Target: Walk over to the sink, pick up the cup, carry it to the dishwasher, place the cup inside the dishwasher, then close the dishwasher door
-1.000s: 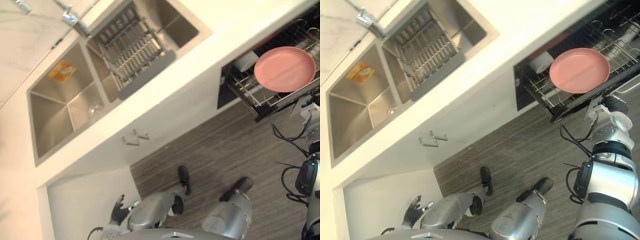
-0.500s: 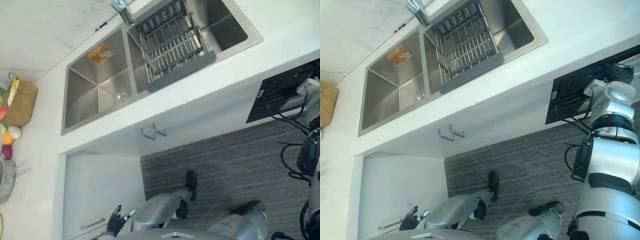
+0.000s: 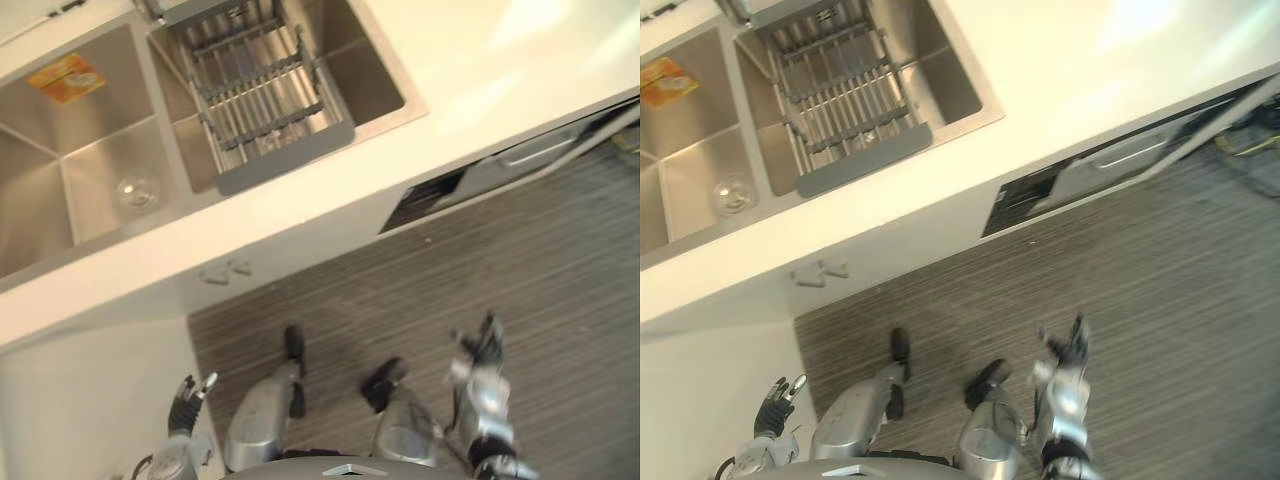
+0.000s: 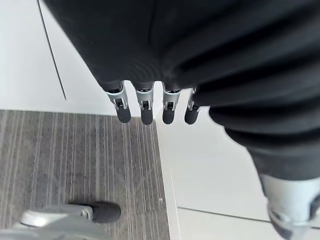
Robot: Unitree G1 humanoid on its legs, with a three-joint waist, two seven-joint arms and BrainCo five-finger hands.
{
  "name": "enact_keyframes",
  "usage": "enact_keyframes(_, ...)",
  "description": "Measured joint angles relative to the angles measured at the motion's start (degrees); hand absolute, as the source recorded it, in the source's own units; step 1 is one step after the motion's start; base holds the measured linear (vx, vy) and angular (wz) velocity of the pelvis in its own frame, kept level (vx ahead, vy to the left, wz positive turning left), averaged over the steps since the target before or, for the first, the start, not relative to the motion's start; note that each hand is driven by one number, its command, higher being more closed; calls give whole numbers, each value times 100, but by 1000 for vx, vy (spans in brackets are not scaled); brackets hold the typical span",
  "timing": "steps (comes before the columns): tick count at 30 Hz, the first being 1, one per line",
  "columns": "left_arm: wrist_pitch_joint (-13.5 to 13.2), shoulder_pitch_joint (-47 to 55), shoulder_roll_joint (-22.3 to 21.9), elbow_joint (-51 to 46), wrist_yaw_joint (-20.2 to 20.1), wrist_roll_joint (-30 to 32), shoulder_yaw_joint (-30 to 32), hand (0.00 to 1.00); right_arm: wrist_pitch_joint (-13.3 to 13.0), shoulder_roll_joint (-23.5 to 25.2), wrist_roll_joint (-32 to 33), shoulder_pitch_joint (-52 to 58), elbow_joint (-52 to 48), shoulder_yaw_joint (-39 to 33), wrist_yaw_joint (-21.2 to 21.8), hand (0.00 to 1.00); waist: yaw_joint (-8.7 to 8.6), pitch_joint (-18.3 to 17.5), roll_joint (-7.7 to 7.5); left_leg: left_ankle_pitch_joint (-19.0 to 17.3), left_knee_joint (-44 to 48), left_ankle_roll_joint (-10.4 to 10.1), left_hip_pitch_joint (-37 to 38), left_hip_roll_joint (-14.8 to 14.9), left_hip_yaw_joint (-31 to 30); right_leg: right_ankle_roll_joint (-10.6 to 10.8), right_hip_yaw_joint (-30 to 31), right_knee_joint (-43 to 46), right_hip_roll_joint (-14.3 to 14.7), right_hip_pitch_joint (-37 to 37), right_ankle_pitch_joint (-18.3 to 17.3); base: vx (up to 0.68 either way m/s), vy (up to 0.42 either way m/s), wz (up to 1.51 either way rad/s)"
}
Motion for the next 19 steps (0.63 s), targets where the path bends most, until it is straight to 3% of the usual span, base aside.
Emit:
enact_keyframes(1, -2, -78, 6, 128, -5, -7, 140, 0, -41, 181, 178, 290, 296, -117, 235, 0, -45, -81, -157, -74, -5, -23, 160, 3, 73, -1, 84, 11, -4, 118, 1, 74, -4, -25)
enact_keyframes(4, -15, -136, 15, 297, 5, 24, 266, 0, -10, 449, 354, 828, 558, -182, 733, 0, -78, -235, -365, -331, -18, -20, 567, 81, 266, -64, 487, 358, -12, 279, 42, 37, 23, -26)
enact_keyframes(7, -16, -111, 3, 457, 114, 168, 275, 0, 248, 577, 112, 1085, 643, -203, 1065, 0, -217, -481, -435, -439, -154, 24, 937, 225, 322, -396, 920, 867, 47, 263, 262, 40, 31, -14)
enact_keyframes(9, -15, -124, 21, 465, 238, 346, 178, 0, 345, 659, 110, 1090, 734, -203, 1171, 0, -236, -550, -480, -479, -163, 40, 1114, 283, 213, -614, 1587, 1243, 141, 168, 423, 65, 20, 13)
enact_keyframes(10, 1, -170, 21, 508, 272, 398, 107, 0, 370, 721, 122, 1098, 737, -210, 1214, 0, -306, -570, -398, -474, -125, 53, 1156, 353, 37, -501, 2147, 1509, 282, -43, 302, 80, -37, 63)
enact_keyframes(11, 18, -271, 9, 566, 354, 467, 35, 0, 361, 706, 112, 1111, 724, -181, 1235, 0, -396, -649, -405, -466, -38, 48, 1071, 501, -225, -353, 2715, 1115, 734, -71, -257, 85, -64, 63)
enact_keyframes(12, 19, -288, 12, 579, 361, 469, 33, 0, 357, 706, 113, 1111, 723, -170, 1240, 0, -401, -649, -404, -463, -26, 52, 1060, 513, -250, -347, 2760, 1067, 773, -67, -291, 91, -137, 98)
enact_keyframes(13, 115, -514, 21, 675, 404, 476, 74, 0, 230, 737, 109, 1137, 719, -109, 1306, 0, -411, -679, -474, -431, 55, 19, 927, 579, -587, -276, 3196, 345, 1227, -64, -489, 47, -128, 95)
enact_keyframes(15, 218, -599, -46, 703, 423, 542, 234, 0, 98, 806, -48, 1152, 714, -94, 1326, 0, -367, -724, -616, -449, 99, -63, 903, 475, -847, -241, 3462, -250, 1332, -69, -415, 31, -178, 93)
enact_keyframes(17, 269, -539, -113, 725, 460, 584, 486, 0, 31, 934, -202, 1182, 708, -58, 1335, 0, -310, -912, -961, -565, 138, -224, 886, 240, -850, -118, 3717, -286, 1147, -72, -63, 24, -208, 75)
enact_keyframes(18, 235, -479, -273, 769, 469, 594, 677, 0, 12, 957, -218, 1210, 610, -39, 1379, 0, -288, -1030, -806, -592, 228, -221, 885, 382, -632, -143, 3470, -169, 1169, -53, -299, 140, -213, 75)
enact_keyframes(19, 213, -454, -383, 793, 473, 632, 763, 0, 5, 874, -224, 1254, 483, -20, 1407, 0, -268, -1061, -731, -578, 347, -349, 882, 558, -489, -140, 3303, -188, 1209, 33, -324, 136, -161, 56)
